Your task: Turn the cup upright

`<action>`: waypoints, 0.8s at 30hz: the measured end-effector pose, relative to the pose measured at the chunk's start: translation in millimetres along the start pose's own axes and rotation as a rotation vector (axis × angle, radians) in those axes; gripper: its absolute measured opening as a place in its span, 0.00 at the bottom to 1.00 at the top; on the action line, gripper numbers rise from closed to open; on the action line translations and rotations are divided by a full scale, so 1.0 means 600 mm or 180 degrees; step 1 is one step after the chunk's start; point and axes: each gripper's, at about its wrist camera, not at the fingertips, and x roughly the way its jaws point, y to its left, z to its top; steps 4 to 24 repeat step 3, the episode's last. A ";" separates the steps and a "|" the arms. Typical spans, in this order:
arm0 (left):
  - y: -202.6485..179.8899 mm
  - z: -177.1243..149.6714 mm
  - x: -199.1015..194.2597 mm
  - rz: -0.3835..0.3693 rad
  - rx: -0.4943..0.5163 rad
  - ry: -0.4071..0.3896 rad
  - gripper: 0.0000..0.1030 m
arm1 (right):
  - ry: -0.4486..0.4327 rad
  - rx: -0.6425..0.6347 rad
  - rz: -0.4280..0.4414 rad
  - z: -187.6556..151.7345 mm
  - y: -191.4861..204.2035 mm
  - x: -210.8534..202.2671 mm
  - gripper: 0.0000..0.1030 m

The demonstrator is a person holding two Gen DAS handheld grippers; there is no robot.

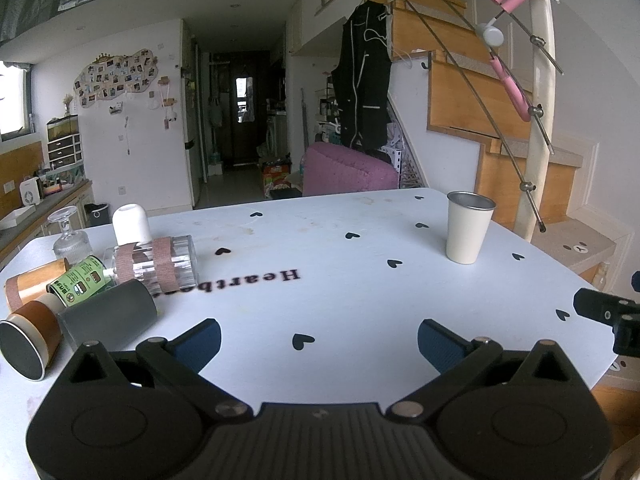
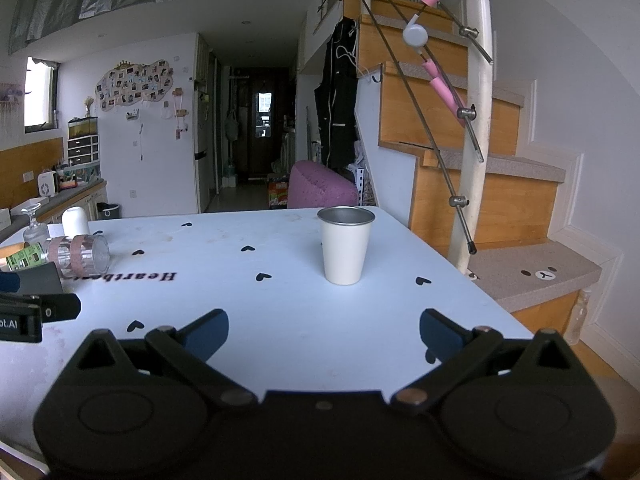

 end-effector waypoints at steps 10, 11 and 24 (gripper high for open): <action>0.000 0.000 0.000 0.0003 0.0003 0.0004 1.00 | -0.0001 -0.0002 0.0000 -0.001 0.001 0.000 1.00; 0.000 0.000 0.000 0.0003 0.0003 0.0004 1.00 | -0.0001 -0.0002 0.0000 -0.001 0.001 0.000 1.00; 0.000 0.000 0.000 0.0003 0.0003 0.0004 1.00 | -0.0001 -0.0002 0.0000 -0.001 0.001 0.000 1.00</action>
